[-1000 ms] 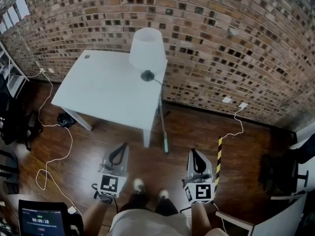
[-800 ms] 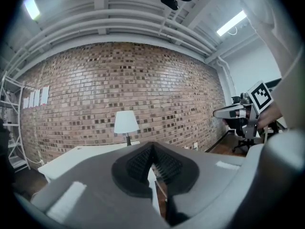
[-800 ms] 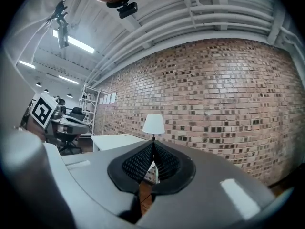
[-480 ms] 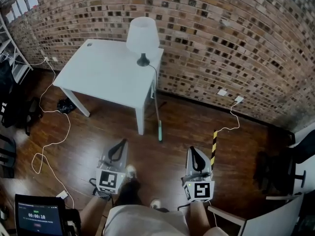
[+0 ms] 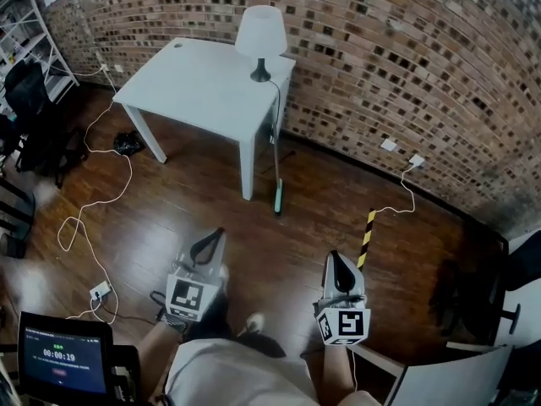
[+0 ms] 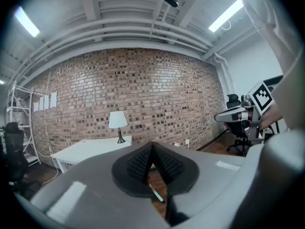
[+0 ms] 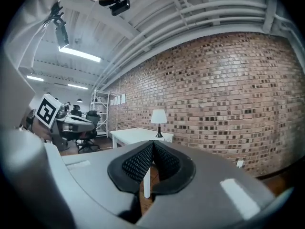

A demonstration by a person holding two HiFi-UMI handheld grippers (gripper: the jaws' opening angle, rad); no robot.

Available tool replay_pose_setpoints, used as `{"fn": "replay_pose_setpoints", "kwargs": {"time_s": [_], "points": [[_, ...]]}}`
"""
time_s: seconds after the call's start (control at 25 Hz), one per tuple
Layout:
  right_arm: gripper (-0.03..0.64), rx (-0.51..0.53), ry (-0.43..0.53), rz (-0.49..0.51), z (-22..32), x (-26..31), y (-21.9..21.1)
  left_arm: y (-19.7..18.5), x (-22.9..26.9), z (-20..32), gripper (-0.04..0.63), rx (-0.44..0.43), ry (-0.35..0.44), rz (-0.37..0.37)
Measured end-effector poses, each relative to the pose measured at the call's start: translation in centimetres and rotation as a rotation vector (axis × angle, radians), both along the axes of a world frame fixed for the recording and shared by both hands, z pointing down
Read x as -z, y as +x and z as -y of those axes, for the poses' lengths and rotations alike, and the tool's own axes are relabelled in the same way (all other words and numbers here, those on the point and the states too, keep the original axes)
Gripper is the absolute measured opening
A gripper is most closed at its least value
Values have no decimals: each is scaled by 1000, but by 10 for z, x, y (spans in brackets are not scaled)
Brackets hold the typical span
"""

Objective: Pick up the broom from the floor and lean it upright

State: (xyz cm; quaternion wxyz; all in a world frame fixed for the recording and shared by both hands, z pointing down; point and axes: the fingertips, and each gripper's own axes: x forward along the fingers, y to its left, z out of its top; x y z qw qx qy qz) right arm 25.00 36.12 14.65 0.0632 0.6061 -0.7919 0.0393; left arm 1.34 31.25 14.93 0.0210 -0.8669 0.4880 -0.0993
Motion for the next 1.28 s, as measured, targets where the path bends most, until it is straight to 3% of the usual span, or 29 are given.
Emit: {"fn": "replay_pose_setpoints", "kwargs": {"time_s": [0.44,0.76,1.28], "points": [[12,-17,-31,8,-29,8,-26,-33,15,-29,-5,20,0,5],[12,-41,-1,17,-19,20,-63,-67,31,-24,-5,6,47,-3],[12,-35,-53,-15,-25,11,-87,-82,40,-29,-5,-1,56,-6]]}}
